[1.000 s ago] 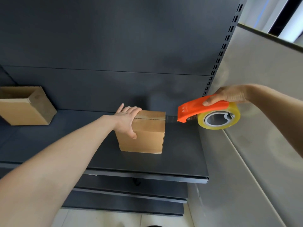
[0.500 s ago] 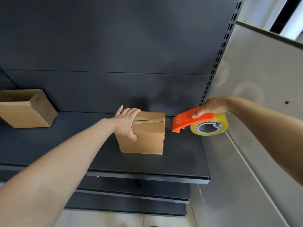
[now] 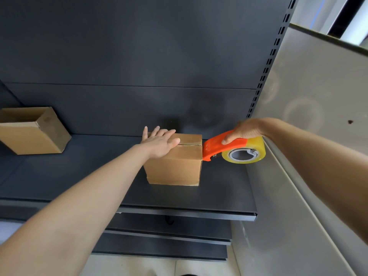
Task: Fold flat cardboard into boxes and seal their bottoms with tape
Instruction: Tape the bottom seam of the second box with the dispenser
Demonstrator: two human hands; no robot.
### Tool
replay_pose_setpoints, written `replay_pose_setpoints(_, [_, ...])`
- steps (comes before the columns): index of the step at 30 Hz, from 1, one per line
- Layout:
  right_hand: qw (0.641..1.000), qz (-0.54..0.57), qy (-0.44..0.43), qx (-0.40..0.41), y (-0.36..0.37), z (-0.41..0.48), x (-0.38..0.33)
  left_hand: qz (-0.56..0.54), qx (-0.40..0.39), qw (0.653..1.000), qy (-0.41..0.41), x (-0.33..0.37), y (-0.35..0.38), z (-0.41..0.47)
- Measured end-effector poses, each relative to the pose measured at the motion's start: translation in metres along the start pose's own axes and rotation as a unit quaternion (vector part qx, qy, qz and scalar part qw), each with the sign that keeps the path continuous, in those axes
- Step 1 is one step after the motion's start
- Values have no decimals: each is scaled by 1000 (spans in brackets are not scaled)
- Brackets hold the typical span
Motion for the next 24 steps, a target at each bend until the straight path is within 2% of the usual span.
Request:
replay_pose_setpoints(2, [1000, 0, 2, -2, 1, -1, -1, 14, 50, 999, -5, 11, 2, 0])
replay_pose_setpoints(5, [1000, 10, -1, 2, 5, -3, -4, -29, 99, 994, 25, 50, 13, 2])
replay_pose_setpoints(7, [1000, 20, 0, 3, 8, -4, -5, -45, 86, 995, 28, 72, 28, 4])
replay_pose_setpoints(9, [999, 33, 0, 6, 12, -9, -1, -6, 89, 996, 16, 74, 34, 9])
replay_pose_setpoints(12, [992, 123, -3, 4, 20, -22, 16, 16, 102, 995, 18, 56, 25, 12])
replay_pose_setpoints(16, [978, 208, -31, -8, 31, -33, 34, 3, 56, 998, 22, 51, 21, 15])
replay_pose_setpoints(21, [981, 190, -31, 4, 36, -43, 50, 15, 51, 998, 26, 49, 18, 11])
replay_pose_setpoints(24, [993, 113, 7, 30, 33, -41, 43, 24, 65, 997, 30, 52, 22, 10])
Point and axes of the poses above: each hand's wrist, its own z-axis towards the middle knuckle, its own y-axis out of the palm, x = y × z, the point moved 5 cm from there along z, towards the middle knuckle, and after that the axes turned 11 degrees about -z, right-handed, at the moved point
